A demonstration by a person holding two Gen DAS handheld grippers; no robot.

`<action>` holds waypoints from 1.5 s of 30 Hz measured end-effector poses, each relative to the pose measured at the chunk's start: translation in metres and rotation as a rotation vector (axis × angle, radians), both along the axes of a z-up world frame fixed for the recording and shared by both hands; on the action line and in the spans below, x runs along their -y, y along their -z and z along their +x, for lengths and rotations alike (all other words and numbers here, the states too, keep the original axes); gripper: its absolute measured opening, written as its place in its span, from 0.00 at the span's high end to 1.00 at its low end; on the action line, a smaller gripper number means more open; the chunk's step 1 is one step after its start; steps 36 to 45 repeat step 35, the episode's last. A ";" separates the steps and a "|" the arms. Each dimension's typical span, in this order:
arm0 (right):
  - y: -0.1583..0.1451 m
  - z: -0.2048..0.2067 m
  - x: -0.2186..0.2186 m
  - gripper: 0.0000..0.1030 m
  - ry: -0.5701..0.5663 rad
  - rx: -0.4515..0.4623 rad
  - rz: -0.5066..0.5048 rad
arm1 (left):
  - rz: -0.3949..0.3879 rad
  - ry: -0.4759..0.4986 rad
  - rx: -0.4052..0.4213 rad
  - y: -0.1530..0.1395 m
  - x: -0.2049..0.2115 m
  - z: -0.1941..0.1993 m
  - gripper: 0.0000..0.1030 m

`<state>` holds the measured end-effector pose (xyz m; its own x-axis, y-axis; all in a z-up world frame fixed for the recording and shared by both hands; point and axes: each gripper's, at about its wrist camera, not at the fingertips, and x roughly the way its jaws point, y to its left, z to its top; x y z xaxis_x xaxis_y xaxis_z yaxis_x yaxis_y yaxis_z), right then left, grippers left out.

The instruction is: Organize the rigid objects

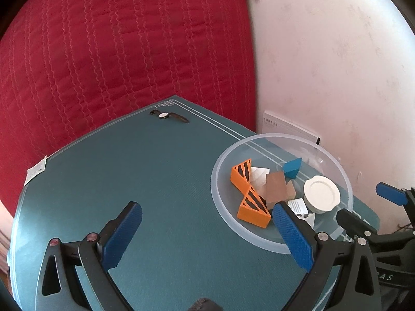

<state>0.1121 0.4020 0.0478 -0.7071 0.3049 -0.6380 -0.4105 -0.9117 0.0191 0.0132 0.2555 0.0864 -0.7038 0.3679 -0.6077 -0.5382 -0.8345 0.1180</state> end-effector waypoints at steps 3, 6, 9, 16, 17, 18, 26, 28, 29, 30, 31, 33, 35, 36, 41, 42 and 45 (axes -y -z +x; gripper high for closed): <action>0.000 0.001 0.001 0.06 -0.002 0.006 0.007 | -0.004 0.000 -0.001 -0.001 -0.001 0.002 0.00; 0.001 0.001 0.002 0.06 -0.005 0.011 0.015 | -0.006 0.002 -0.007 -0.002 -0.002 0.004 0.00; 0.003 0.001 0.002 0.06 -0.004 0.016 0.016 | -0.009 0.005 -0.005 -0.001 -0.004 0.005 0.00; 0.003 -0.001 0.002 0.06 -0.006 0.018 0.013 | -0.011 0.019 0.007 0.003 -0.008 0.006 0.00; 0.003 -0.001 0.002 0.06 -0.006 0.019 0.013 | -0.013 0.022 0.009 0.004 -0.008 0.006 0.00; 0.003 -0.001 0.002 0.06 -0.006 0.018 0.014 | -0.015 0.024 0.010 0.005 -0.008 0.007 0.00; 0.007 -0.003 0.005 0.06 -0.008 0.028 0.016 | -0.022 0.022 0.026 0.007 -0.007 0.007 0.00; 0.008 -0.003 0.005 0.06 -0.008 0.030 0.017 | -0.022 0.024 0.029 0.007 -0.007 0.007 0.00; 0.009 -0.003 0.006 0.06 -0.009 0.031 0.017 | -0.022 0.025 0.030 0.008 -0.007 0.007 0.00; 0.009 -0.003 0.006 0.06 -0.008 0.031 0.017 | -0.023 0.024 0.031 0.008 -0.007 0.007 0.00; 0.009 -0.003 0.006 0.06 -0.008 0.030 0.017 | -0.023 0.025 0.032 0.008 -0.007 0.008 0.00; 0.009 -0.003 0.006 0.06 -0.007 0.031 0.017 | -0.023 0.026 0.035 0.008 -0.007 0.008 0.00; 0.009 -0.003 0.005 0.06 -0.008 0.030 0.017 | -0.025 0.023 0.039 0.008 -0.007 0.008 0.00; 0.009 -0.003 0.005 0.06 -0.008 0.030 0.017 | -0.025 0.023 0.039 0.008 -0.007 0.008 0.00; 0.009 -0.003 0.005 0.06 -0.008 0.030 0.017 | -0.025 0.023 0.039 0.008 -0.007 0.008 0.00; 0.009 -0.003 0.005 0.06 -0.008 0.030 0.017 | -0.025 0.023 0.039 0.008 -0.007 0.008 0.00; 0.009 -0.003 0.005 0.06 -0.008 0.030 0.017 | -0.025 0.023 0.039 0.008 -0.007 0.008 0.00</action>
